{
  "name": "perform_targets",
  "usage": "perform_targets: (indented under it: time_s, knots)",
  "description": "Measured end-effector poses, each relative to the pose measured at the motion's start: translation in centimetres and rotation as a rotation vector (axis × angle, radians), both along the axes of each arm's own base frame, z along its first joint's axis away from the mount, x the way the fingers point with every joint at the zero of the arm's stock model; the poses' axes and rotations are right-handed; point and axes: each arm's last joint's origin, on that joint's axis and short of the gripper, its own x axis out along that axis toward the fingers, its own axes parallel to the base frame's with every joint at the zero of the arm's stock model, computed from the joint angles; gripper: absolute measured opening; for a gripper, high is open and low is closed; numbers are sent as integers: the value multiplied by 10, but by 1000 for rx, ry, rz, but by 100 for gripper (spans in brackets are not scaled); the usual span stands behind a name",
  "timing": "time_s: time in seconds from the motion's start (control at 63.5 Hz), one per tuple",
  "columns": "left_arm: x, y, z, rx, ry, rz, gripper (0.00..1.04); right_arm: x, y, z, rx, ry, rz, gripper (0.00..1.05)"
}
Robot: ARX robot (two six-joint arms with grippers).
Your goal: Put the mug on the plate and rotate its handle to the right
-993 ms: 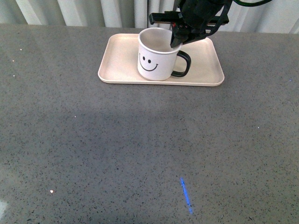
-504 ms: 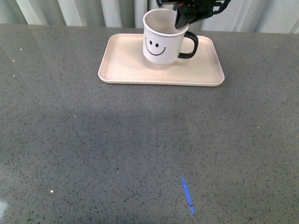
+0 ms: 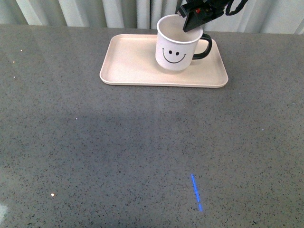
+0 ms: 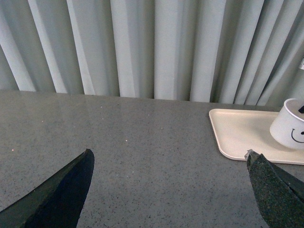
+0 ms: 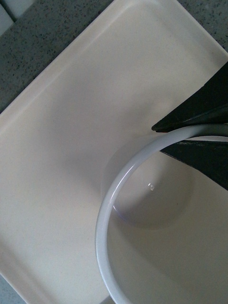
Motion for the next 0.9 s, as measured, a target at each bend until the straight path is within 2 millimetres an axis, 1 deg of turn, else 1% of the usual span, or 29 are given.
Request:
perform_targets:
  time_s: [0.252, 0.362, 0.489, 0.898]
  knots:
    - [0, 0, 0, 0, 0, 0, 95, 8, 5, 1, 0, -6, 60, 2]
    - [0, 0, 0, 0, 0, 0, 95, 10, 7, -4, 3, 1, 79, 2]
    - [0, 0, 0, 0, 0, 0, 95, 9, 11, -9, 0, 8, 107, 2]
    - [0, 0, 0, 0, 0, 0, 95, 8, 13, -10, -21, 8, 137, 2]
